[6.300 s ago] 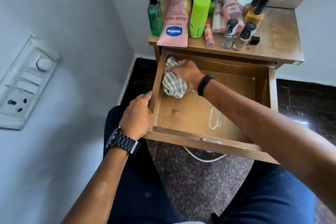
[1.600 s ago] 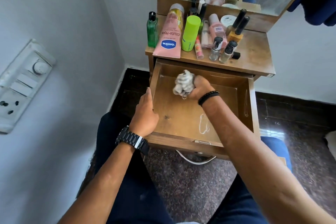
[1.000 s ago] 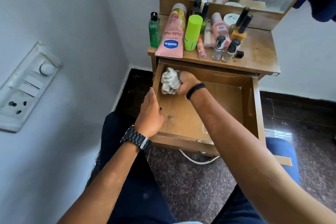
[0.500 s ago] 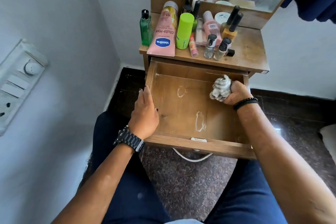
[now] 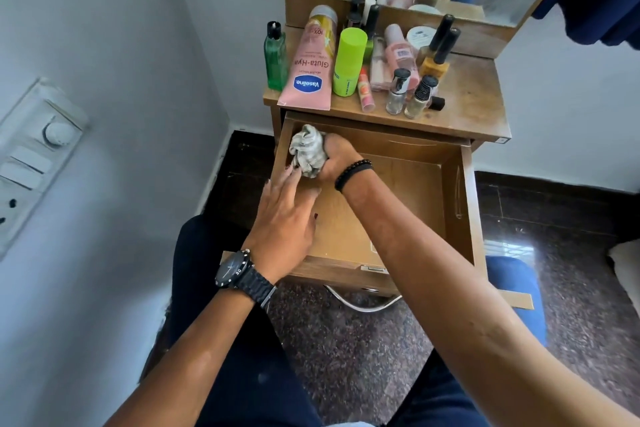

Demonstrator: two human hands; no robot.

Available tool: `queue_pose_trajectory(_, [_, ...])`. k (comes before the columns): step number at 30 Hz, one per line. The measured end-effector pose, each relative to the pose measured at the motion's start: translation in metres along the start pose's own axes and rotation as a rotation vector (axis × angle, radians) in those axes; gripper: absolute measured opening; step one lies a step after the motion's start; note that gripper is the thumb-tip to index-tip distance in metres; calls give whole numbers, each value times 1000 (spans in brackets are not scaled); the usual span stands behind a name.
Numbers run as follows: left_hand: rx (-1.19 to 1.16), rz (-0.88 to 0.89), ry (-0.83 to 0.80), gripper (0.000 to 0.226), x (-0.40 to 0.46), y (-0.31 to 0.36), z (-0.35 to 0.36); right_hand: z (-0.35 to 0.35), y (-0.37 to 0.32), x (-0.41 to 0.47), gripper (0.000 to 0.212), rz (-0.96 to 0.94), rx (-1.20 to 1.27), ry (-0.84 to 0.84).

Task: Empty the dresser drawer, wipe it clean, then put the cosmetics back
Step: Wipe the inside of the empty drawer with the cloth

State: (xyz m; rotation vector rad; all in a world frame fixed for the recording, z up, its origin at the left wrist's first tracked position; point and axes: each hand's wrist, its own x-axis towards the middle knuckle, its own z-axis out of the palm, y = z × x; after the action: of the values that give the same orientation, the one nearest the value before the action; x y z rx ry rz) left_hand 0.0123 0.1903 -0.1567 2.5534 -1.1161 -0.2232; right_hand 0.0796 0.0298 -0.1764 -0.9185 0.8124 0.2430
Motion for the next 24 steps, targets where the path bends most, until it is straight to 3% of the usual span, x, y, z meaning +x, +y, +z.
queue_pose_trajectory(5, [-59,119,-2,31,-2,4,0,-44,-3,-15,41,-33,225,144])
queue_pose_trajectory(8, [-87,190,-7,33,-4,11,-3,-83,-6,-38,24,-135,346,371])
queue_pose_trajectory(12, [-59,203,-138,41,-5,20,-3,-114,-7,-67,32,-315,385,666])
queue_pose_trajectory(15, [-51,161,-232,46,-5,19,-2,-100,-8,-65,29,-366,351,652])
queue_pose_trajectory(18, [-33,145,-211,46,-5,17,-1,-66,-3,-50,5,-316,230,545])
queue_pose_trajectory(20, [-43,146,-178,46,-6,17,0,-42,0,-41,11,-282,200,462])
queue_pose_trajectory(22, [-69,132,-160,43,-6,15,1,-28,0,-35,4,-230,189,447])
queue_pose_trajectory(24, [-77,134,-159,41,-6,15,1,-31,0,-32,23,-194,204,447])
